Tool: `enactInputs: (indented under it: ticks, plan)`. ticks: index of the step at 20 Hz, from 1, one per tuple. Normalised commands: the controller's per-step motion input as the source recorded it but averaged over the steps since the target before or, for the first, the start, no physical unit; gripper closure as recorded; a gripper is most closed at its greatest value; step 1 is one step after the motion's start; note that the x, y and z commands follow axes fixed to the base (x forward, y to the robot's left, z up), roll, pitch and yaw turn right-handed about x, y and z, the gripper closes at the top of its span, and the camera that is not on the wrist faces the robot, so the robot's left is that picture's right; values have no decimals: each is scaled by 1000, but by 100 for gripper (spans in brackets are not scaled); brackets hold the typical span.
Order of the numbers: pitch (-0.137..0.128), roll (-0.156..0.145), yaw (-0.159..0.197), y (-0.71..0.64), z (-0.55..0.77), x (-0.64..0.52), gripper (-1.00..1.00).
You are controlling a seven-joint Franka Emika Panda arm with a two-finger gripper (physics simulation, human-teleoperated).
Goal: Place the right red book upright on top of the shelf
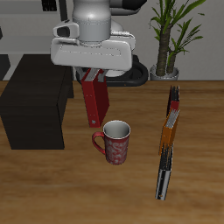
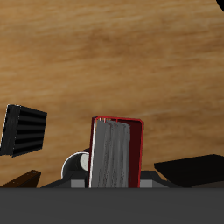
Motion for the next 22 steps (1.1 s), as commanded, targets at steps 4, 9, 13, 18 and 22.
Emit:
enactInputs:
  ticks: [4,9,13,18,22]
  plan:
    - [-34,50,9,-272,484,-493,100]
    - [-34,6,5,-355,224,-365,100]
    - [-9,22,-15,-401,67,-388,100]
    - [-19,8,20,-405,114,-397,100]
    - [-27,-1,19,-494,123,-491,100]
